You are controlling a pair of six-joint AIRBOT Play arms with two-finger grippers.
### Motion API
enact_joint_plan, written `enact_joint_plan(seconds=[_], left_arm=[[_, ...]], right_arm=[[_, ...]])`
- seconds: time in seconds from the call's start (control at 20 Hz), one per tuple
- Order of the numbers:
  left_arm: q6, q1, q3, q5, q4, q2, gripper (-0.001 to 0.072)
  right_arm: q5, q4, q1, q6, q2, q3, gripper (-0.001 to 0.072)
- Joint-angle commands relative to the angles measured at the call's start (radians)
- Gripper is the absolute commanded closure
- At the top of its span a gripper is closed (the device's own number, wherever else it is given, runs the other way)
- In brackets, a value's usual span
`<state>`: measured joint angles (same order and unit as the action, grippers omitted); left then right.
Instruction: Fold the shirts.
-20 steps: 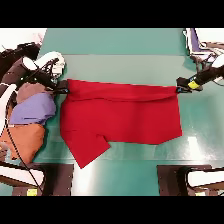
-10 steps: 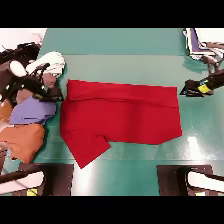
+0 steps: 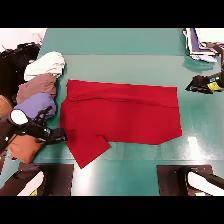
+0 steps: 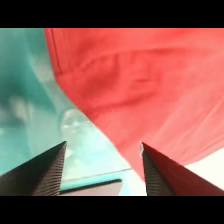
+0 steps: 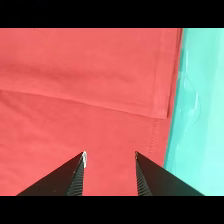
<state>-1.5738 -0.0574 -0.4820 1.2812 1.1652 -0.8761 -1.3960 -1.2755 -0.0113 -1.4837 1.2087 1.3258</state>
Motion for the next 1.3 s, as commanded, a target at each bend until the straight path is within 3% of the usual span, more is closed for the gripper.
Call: enact_joint_plan(seconds=[0.0, 0.15, 0.2, 0.25, 0.3, 0.45, 0.6, 0.65, 0.7, 0.95, 1.1, 1.15, 1.25], left_arm=[[0.017, 0.000, 0.092, -0.102, -0.114, 0.023, 0.0183], [0.060, 0.000, 0.102, -0.172, -0.196, 0.023, 0.0185], [0.061, 0.000, 0.102, -0.180, -0.206, 0.023, 0.0294], [0.064, 0.000, 0.100, -0.182, -0.209, 0.023, 0.0536], [0.072, 0.000, 0.097, -0.181, -0.210, 0.023, 0.0676], [0.096, 0.000, 0.050, -0.147, -0.212, 0.023, 0.0684], [0.116, 0.000, -0.014, -0.135, -0.213, 0.023, 0.0684], [0.115, 0.000, -0.027, -0.136, -0.217, 0.023, 0.0684], [0.116, 0.000, -0.034, -0.142, -0.229, 0.023, 0.0684], [0.116, 0.000, -0.035, -0.144, -0.234, 0.023, 0.0684], [0.115, 0.000, -0.035, -0.144, -0.234, 0.023, 0.0684], [0.116, 0.000, -0.035, -0.144, -0.234, 0.023, 0.0684], [0.116, 0.000, -0.035, -0.138, -0.227, 0.023, 0.0684]], right_arm=[[0.000, 0.001, 0.016, 0.000, -0.007, 0.000, 0.0347], [-0.020, 0.001, 0.015, 0.000, -0.007, 0.000, 0.0347], [-0.032, 0.001, 0.015, 0.000, -0.007, 0.000, 0.0347], [-0.059, -0.002, 0.011, 0.000, -0.007, 0.000, 0.0347], [-0.092, -0.003, 0.001, 0.000, -0.007, -0.002, 0.0347], [-0.128, -0.003, -0.067, -0.001, -0.064, -0.126, 0.0347], [-0.134, -0.001, -0.157, -0.017, -0.180, -0.400, 0.0333], [-0.132, 0.002, -0.181, -0.020, -0.218, -0.505, 0.0215], [-0.128, 0.008, -0.196, -0.028, -0.249, -0.596, 0.0182], [0.054, 0.272, -0.200, -0.035, -0.336, -0.902, 0.0211], [0.140, 0.286, -0.132, -0.037, -0.298, -0.938, 0.0214], [0.150, 0.286, -0.105, -0.037, -0.268, -0.933, 0.0296], [0.167, 0.279, -0.047, -0.034, -0.208, -0.903, 0.0530]])
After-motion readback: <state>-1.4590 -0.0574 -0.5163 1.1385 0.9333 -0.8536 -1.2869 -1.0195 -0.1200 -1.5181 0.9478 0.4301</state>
